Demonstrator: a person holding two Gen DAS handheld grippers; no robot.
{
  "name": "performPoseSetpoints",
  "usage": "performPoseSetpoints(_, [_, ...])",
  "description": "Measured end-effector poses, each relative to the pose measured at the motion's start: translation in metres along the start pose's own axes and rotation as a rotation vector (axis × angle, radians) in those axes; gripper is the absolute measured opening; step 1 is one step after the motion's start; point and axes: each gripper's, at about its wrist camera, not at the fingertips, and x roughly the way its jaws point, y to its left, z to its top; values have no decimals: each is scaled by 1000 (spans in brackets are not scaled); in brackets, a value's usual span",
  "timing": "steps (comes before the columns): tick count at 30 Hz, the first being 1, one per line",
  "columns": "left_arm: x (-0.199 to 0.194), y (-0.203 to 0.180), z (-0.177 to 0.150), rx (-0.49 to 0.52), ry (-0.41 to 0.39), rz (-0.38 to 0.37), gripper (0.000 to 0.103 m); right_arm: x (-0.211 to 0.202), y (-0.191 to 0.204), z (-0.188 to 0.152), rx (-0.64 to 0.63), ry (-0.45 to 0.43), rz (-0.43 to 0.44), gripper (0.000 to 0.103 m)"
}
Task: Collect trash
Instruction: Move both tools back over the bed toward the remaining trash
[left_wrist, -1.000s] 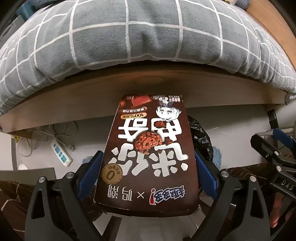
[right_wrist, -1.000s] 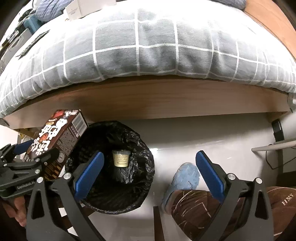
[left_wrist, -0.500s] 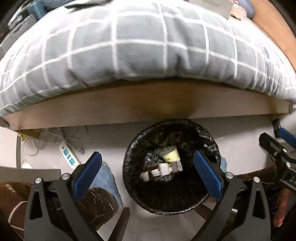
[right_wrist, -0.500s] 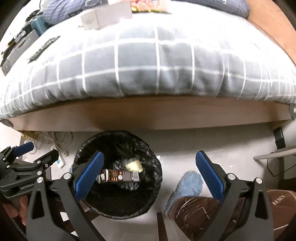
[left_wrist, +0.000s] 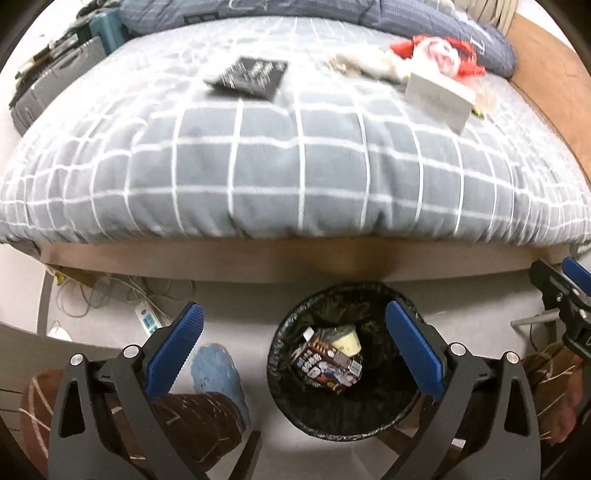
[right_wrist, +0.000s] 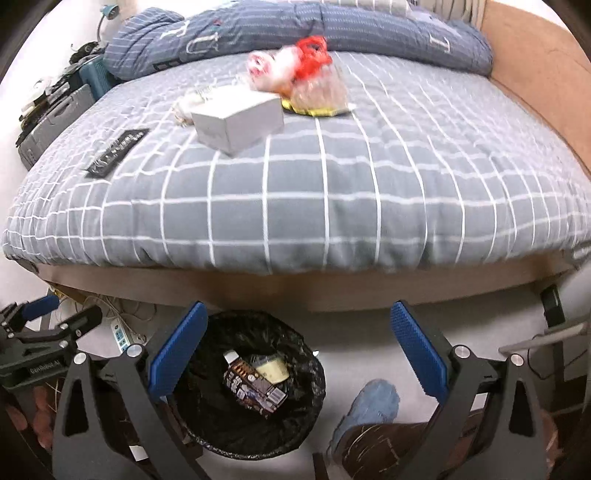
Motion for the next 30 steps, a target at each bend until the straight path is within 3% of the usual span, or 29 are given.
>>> performPoseSetpoints(14, [-25,27,48,-54,-67,23,97,-15,27,43,-66,-84,29,95])
performPoseSetpoints(30, [-14,48,114,-81,-122,20,97,13,44,101,-63,-107,56,95])
